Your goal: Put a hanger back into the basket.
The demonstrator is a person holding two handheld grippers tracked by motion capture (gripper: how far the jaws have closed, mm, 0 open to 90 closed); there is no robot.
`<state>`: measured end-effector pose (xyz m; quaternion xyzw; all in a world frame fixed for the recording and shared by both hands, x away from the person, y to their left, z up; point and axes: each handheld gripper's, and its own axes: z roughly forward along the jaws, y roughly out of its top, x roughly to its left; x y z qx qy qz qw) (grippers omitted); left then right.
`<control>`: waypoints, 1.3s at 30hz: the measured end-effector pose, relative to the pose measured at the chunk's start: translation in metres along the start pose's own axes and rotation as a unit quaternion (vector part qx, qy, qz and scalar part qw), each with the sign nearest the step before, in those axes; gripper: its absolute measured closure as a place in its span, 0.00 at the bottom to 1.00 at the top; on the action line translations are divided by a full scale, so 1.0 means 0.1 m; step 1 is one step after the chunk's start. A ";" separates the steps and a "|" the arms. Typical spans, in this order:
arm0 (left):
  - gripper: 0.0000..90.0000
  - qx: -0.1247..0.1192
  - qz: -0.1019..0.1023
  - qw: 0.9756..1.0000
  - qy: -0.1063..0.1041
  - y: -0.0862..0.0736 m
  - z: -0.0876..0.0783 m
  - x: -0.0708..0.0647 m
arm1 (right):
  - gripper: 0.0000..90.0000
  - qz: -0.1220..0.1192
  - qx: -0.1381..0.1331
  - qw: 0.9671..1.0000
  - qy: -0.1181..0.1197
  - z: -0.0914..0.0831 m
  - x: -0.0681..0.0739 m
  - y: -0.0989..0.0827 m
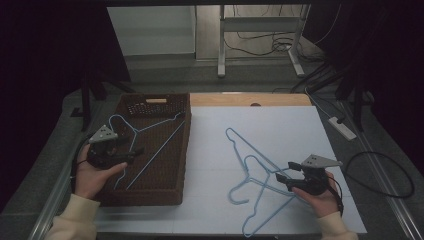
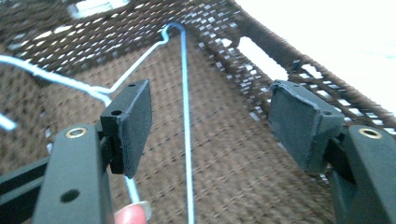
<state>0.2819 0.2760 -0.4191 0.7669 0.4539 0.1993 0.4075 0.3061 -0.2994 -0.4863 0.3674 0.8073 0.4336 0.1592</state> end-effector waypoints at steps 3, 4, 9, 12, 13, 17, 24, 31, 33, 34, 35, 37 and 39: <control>0.34 -0.022 0.003 1.000 -0.012 -0.01 -0.03 -0.08 | 0.34 0.002 -0.001 1.000 0.000 -0.01 -0.01 0.00; 0.34 -0.031 -0.001 0.999 -0.016 -0.01 -0.04 -0.11 | 0.34 0.003 -0.002 1.000 0.000 -0.01 -0.01 0.00; 0.34 -0.056 -0.006 0.997 -0.048 -0.05 -0.07 -0.25 | 0.34 0.006 -0.007 1.000 -0.002 -0.05 -0.02 0.00; 0.34 -0.064 0.000 0.996 -0.058 -0.07 -0.08 -0.36 | 0.34 0.005 -0.011 1.000 -0.003 -0.06 -0.01 0.00; 0.34 -0.065 0.000 0.996 -0.060 -0.08 -0.08 -0.38 | 0.34 0.004 -0.012 1.000 -0.002 -0.07 -0.01 0.01; 0.34 -0.065 0.006 0.995 -0.075 -0.12 -0.03 -0.51 | 0.34 0.004 -0.017 1.000 0.000 -0.09 -0.02 0.01; 0.34 -0.054 0.016 0.995 -0.087 -0.17 0.07 -0.67 | 0.34 0.002 -0.029 1.000 -0.001 -0.16 -0.01 0.03; 0.34 -0.049 0.022 0.994 -0.098 -0.20 0.12 -0.73 | 0.34 -0.002 -0.031 1.000 0.001 -0.18 0.00 0.05; 0.34 -0.048 0.024 0.993 -0.102 -0.20 0.13 -0.74 | 0.34 -0.004 -0.030 1.000 0.001 -0.17 0.01 0.05; 0.34 -0.048 0.026 0.993 -0.104 -0.20 0.13 -0.75 | 0.34 -0.005 -0.030 1.000 0.001 -0.17 0.01 0.05; 0.34 -0.049 0.027 0.993 -0.105 -0.19 0.13 -0.75 | 0.34 -0.005 -0.030 1.000 0.001 -0.17 0.02 0.06; 0.34 -0.048 0.027 0.993 -0.108 -0.19 0.14 -0.76 | 0.34 -0.007 -0.030 1.000 -0.002 -0.17 0.03 0.06; 0.34 -0.048 0.028 0.992 -0.109 -0.20 0.15 -0.77 | 0.34 -0.008 -0.028 1.000 -0.003 -0.17 0.04 0.07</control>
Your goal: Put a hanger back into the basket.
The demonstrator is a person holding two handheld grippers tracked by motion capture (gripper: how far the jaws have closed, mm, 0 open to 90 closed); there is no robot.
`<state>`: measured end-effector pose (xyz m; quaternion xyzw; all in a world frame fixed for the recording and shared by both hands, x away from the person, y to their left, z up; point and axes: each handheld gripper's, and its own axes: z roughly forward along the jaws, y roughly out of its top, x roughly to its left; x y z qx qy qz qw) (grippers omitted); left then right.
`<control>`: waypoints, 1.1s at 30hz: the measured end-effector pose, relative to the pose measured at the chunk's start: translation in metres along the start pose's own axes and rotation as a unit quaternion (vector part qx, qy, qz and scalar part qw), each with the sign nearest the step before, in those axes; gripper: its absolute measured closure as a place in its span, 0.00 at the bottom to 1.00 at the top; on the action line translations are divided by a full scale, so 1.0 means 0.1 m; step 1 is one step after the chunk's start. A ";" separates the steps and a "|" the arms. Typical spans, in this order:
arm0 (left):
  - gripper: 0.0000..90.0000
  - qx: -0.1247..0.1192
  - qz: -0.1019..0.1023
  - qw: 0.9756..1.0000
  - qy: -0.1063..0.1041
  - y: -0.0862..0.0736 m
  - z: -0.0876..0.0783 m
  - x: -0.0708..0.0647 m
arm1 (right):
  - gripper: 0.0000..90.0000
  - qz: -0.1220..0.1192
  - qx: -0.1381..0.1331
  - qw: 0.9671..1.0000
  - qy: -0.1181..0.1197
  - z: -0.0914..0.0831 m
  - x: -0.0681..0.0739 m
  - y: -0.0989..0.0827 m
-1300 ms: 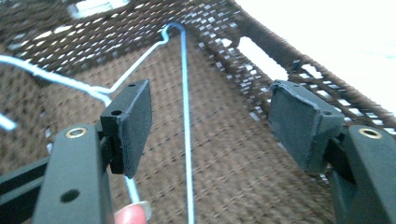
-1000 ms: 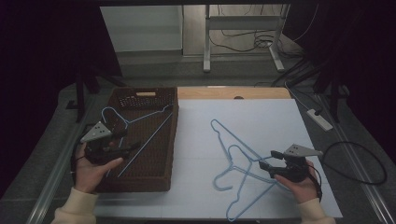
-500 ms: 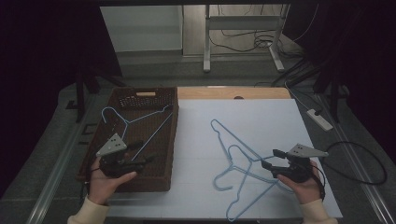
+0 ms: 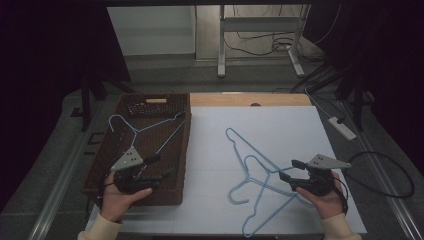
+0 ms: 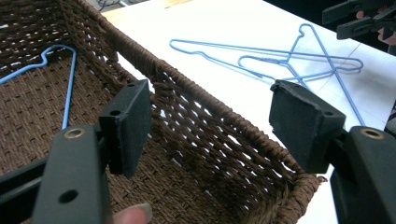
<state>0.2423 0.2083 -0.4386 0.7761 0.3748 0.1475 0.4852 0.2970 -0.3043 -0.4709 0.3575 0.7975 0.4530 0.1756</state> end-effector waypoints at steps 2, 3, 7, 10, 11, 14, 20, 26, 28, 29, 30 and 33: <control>0.34 0.001 0.001 1.000 -0.001 0.00 0.00 -0.01 | 0.34 -0.003 0.002 1.000 -0.002 0.01 0.01 0.00; 0.34 0.001 0.002 1.000 0.000 0.00 0.00 -0.01 | 0.34 -0.005 0.004 1.000 -0.003 0.01 0.02 0.00; 0.34 0.000 0.004 1.000 -0.003 0.00 0.00 -0.04 | 0.34 -0.016 0.011 1.000 -0.004 0.01 0.06 0.04; 0.34 0.002 0.006 1.000 -0.005 0.00 0.01 -0.06 | 0.34 -0.020 0.014 1.000 0.003 0.02 0.09 0.08; 0.34 0.001 0.005 1.000 -0.006 0.00 0.02 -0.06 | 0.34 -0.021 0.015 1.000 0.003 0.02 0.10 0.08; 0.34 0.001 0.007 1.000 -0.007 0.00 0.02 -0.08 | 0.34 -0.026 0.018 0.999 0.005 0.03 0.12 0.10; 0.34 0.002 0.003 1.000 -0.009 -0.03 0.03 -0.07 | 0.34 -0.043 0.032 0.999 0.013 0.06 0.15 0.14; 0.34 0.004 0.006 1.000 -0.009 -0.05 0.02 -0.06 | 0.34 -0.061 0.051 0.997 0.019 0.14 0.19 0.20; 0.34 0.003 0.006 1.000 -0.007 -0.05 0.01 -0.06 | 0.33 -0.069 0.060 0.996 0.024 0.16 0.20 0.23; 0.34 0.002 0.005 1.000 -0.006 -0.05 0.01 -0.05 | 0.33 -0.072 0.062 0.995 0.025 0.17 0.20 0.24; 0.35 0.002 0.003 1.000 -0.006 -0.05 0.01 -0.04 | 0.33 -0.076 0.067 0.994 0.029 0.18 0.19 0.26; 0.35 0.002 0.000 1.000 -0.004 -0.06 0.00 -0.03 | 0.32 -0.091 0.087 0.991 0.047 0.23 0.19 0.34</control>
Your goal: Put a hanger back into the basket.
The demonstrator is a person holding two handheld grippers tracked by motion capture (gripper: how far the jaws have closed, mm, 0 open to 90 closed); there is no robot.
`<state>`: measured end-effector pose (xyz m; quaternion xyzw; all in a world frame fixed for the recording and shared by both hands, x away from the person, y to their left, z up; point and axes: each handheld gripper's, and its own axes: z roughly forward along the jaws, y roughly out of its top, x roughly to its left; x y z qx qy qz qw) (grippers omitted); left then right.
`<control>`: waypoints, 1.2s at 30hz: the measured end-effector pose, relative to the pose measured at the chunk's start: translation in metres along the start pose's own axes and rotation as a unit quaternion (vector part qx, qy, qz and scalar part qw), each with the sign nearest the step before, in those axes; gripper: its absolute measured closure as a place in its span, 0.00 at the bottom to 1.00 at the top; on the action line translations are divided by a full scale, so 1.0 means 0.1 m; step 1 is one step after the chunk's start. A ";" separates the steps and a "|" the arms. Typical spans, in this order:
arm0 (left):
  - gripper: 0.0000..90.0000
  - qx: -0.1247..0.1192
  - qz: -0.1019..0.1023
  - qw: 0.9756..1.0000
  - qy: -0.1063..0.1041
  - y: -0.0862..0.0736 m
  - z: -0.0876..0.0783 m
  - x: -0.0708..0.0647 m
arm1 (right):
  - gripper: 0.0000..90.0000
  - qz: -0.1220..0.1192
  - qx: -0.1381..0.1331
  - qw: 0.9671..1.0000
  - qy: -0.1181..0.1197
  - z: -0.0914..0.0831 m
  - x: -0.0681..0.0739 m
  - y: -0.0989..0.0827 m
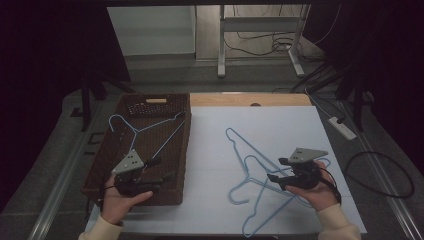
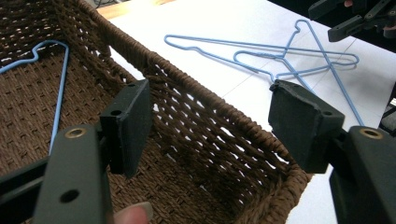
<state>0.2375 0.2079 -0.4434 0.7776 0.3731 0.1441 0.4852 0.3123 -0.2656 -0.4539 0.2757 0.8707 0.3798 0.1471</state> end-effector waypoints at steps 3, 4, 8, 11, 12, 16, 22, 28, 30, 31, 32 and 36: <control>0.35 0.000 0.001 1.000 0.002 0.00 -0.01 0.00 | 0.33 -0.019 0.014 1.000 0.010 0.05 0.01 0.08; 0.35 0.000 0.000 1.000 0.002 -0.01 -0.02 0.00 | 0.33 -0.045 0.029 0.998 0.025 0.12 0.03 0.19; 0.35 0.002 0.002 1.000 0.003 -0.01 -0.01 -0.01 | 0.34 -0.088 0.068 0.993 0.048 0.25 0.09 0.36; 0.35 0.003 0.004 1.000 0.003 -0.01 -0.01 -0.02 | 0.36 -0.128 0.105 0.984 0.067 0.40 0.14 0.49; 0.35 0.003 0.004 1.000 0.003 -0.01 -0.01 -0.03 | 0.36 -0.136 0.112 0.982 0.073 0.43 0.15 0.51; 0.35 0.005 0.003 1.000 0.003 -0.01 0.00 -0.04 | 0.37 -0.166 0.146 0.970 0.101 0.60 0.23 0.58; 0.35 0.006 0.003 1.000 0.004 -0.02 0.00 -0.04 | 0.40 -0.202 0.178 0.956 0.118 0.81 0.32 0.58; 0.35 0.006 0.001 1.000 0.002 -0.02 0.01 -0.03 | 0.43 -0.220 0.198 0.946 0.129 0.93 0.36 0.56; 0.35 0.006 0.001 1.000 0.001 -0.02 0.01 -0.03 | 0.43 -0.231 0.207 0.942 0.129 0.98 0.37 0.55; 0.35 0.006 0.001 1.000 0.000 -0.02 0.01 -0.03 | 0.43 -0.235 0.211 0.940 0.130 1.00 0.38 0.55; 0.35 0.006 0.001 1.000 0.000 -0.02 0.01 -0.03 | 0.44 -0.239 0.214 0.938 0.132 1.02 0.38 0.55; 0.35 0.006 0.000 1.000 0.000 -0.02 0.00 -0.03 | 0.48 -0.259 0.231 0.928 0.138 1.10 0.42 0.54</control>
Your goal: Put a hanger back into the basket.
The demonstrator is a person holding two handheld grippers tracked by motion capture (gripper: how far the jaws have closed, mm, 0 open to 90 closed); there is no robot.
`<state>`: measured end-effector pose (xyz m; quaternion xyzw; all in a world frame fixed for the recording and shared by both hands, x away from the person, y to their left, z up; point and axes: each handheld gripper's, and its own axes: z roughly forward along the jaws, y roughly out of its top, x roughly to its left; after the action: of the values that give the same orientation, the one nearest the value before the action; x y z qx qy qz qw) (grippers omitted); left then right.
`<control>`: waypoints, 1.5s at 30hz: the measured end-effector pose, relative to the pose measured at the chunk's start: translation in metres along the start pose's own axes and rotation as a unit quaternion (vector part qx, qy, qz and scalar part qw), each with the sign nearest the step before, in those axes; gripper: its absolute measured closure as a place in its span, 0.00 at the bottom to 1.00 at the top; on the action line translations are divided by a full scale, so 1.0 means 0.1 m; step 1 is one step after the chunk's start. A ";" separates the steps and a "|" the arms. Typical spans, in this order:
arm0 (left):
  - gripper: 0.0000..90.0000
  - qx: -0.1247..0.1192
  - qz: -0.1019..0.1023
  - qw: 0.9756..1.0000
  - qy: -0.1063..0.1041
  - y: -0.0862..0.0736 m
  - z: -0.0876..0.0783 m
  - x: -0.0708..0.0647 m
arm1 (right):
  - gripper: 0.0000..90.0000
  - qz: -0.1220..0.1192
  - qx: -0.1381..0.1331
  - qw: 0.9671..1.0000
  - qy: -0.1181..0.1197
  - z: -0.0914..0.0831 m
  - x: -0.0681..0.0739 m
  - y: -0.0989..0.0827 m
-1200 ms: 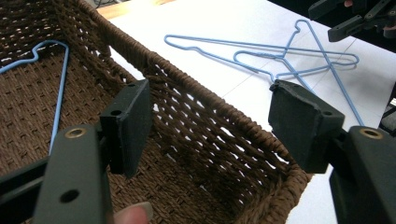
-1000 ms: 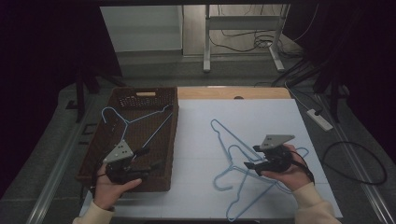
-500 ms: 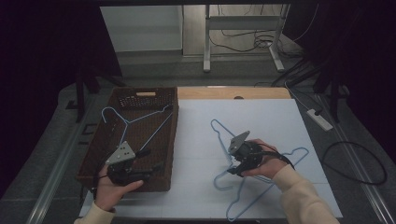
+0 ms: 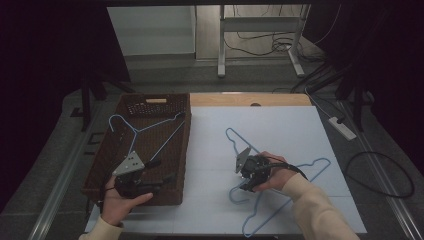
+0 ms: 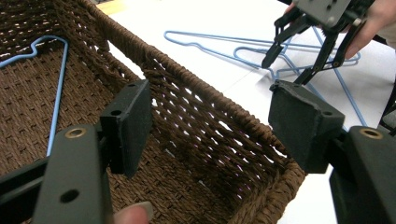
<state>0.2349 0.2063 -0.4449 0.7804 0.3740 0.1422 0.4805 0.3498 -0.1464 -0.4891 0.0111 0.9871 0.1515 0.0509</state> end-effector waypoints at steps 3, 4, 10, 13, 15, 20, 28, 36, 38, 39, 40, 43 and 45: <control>0.35 0.000 0.001 1.000 0.000 0.00 0.00 0.00 | 0.53 -0.014 0.014 1.000 0.010 0.05 0.00 0.04; 0.35 0.000 0.001 1.000 0.000 0.00 0.00 0.00 | 0.55 -0.020 0.015 1.000 0.009 0.07 0.00 0.05; 0.35 0.000 0.002 1.000 -0.001 0.00 -0.01 0.00 | 0.70 -0.035 0.026 0.998 0.041 0.11 -0.05 0.07; 0.35 0.000 0.002 1.000 -0.001 0.00 -0.01 0.00 | 0.76 -0.035 0.027 0.998 0.052 0.11 -0.06 0.07; 0.35 0.000 0.002 1.000 0.000 0.00 -0.01 0.00 | 0.79 -0.047 0.026 0.997 0.053 0.11 -0.06 0.08; 0.35 -0.001 0.003 1.000 0.000 0.01 -0.01 0.00 | 0.92 -0.061 0.033 0.997 0.045 0.10 -0.03 0.10; 0.35 -0.004 0.003 1.000 0.003 0.01 -0.03 0.00 | 0.96 -0.033 0.030 0.999 0.002 0.02 -0.08 0.07; 0.35 -0.007 0.003 1.000 0.003 0.02 -0.04 -0.01 | 0.96 0.042 -0.012 0.999 -0.015 -0.22 -0.14 0.03; 0.35 -0.008 0.004 1.000 0.003 0.03 -0.04 -0.02 | 0.96 0.063 -0.029 0.997 -0.018 -0.30 -0.15 0.01; 0.35 -0.008 0.004 1.000 0.002 0.03 -0.04 -0.02 | 0.96 0.070 -0.038 0.997 -0.017 -0.34 -0.16 0.00; 0.35 -0.009 0.005 1.000 0.002 0.03 -0.04 -0.03 | 0.96 0.077 -0.044 0.996 -0.017 -0.37 -0.16 -0.01; 0.35 -0.009 0.006 1.000 0.002 0.04 -0.04 -0.04 | 0.96 0.105 -0.076 0.991 -0.020 -0.49 -0.18 -0.05; 0.35 -0.009 0.007 1.000 0.002 0.04 -0.04 -0.04 | 0.96 0.127 -0.093 0.987 -0.027 -0.56 -0.18 -0.07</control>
<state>0.2319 0.2049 -0.4391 0.7784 0.3682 0.1501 0.4858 0.3620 -0.1700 -0.4362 0.1358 0.9575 0.2479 0.0583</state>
